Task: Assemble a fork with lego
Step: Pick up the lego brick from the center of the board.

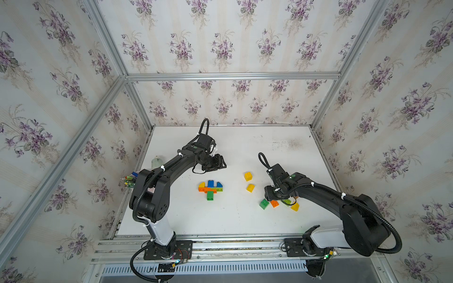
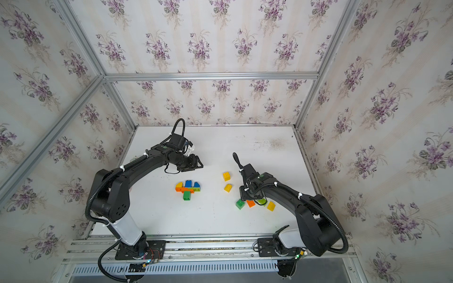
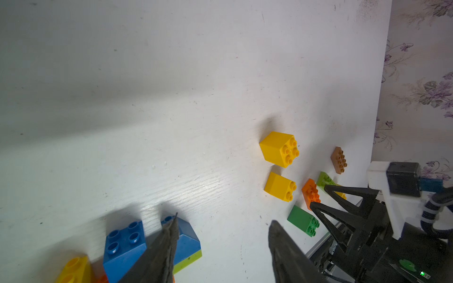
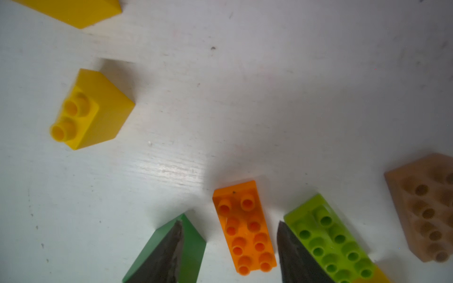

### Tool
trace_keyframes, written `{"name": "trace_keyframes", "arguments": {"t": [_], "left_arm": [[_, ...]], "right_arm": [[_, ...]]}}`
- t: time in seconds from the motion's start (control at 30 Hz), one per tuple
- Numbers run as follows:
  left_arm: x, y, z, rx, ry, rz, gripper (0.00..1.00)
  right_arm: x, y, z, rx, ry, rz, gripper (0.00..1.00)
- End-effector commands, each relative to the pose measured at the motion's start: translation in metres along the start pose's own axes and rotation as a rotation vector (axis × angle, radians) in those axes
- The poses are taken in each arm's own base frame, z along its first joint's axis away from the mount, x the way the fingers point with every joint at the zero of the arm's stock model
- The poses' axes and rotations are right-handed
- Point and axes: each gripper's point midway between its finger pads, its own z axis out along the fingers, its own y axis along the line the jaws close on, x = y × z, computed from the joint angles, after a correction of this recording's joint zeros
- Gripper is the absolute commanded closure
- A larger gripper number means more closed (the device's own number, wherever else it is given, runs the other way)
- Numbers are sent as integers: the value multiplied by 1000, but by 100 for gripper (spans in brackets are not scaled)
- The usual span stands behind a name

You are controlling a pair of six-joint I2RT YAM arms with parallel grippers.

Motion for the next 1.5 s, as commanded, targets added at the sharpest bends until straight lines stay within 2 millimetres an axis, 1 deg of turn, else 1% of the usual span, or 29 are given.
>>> {"name": "trace_keyframes", "arguments": {"t": [0.0, 0.17, 0.33, 0.53, 0.6, 0.67, 0.77, 0.9, 1.0, 1.03, 1.1, 1.17, 1.2, 1.37, 1.47], "left_arm": [[-1, -1, 0, 2, -9, 0, 39], [-1, 0, -1, -3, -7, -2, 40], [-2, 0, 2, -2, 1, -6, 40], [-1, 2, 2, -10, 7, 0, 41], [-1, 3, 3, -13, 10, 0, 40], [-1, 4, 2, -16, 10, -2, 40], [-1, 6, 2, -22, 8, -5, 40], [-2, 10, 0, -30, 4, -14, 40], [-2, 13, -1, -34, 2, -21, 40], [-2, 14, -1, -36, 1, -23, 40], [-1, 16, -2, -38, 3, -27, 40], [0, 19, -2, -40, 2, -30, 40], [0, 20, -2, -41, 3, -33, 40], [-1, 22, -1, -40, 3, -41, 40], [-2, 23, -1, -39, 3, -39, 40]], "right_arm": [[3, 0, 1, -4, 13, 26, 43], [9, -11, 5, 65, 47, 59, 44], [14, -18, 8, 110, 65, 85, 45], [22, -13, 18, 103, 101, 91, 60], [19, -12, 20, 101, 93, 95, 65], [12, -11, 19, 101, 73, 99, 69], [0, -7, 20, 99, 49, 89, 72], [-21, -1, 22, 93, 24, 54, 72], [-31, 4, 27, 86, 33, 28, 71], [-33, 6, 28, 84, 34, 20, 69], [-35, 9, 28, 75, 44, 13, 63], [-36, 9, 27, 73, 40, 12, 54], [-37, 9, 25, 75, 35, 13, 53], [-36, 9, 25, 77, 42, 9, 52], [-34, 8, 29, 86, 56, 7, 55]]}}
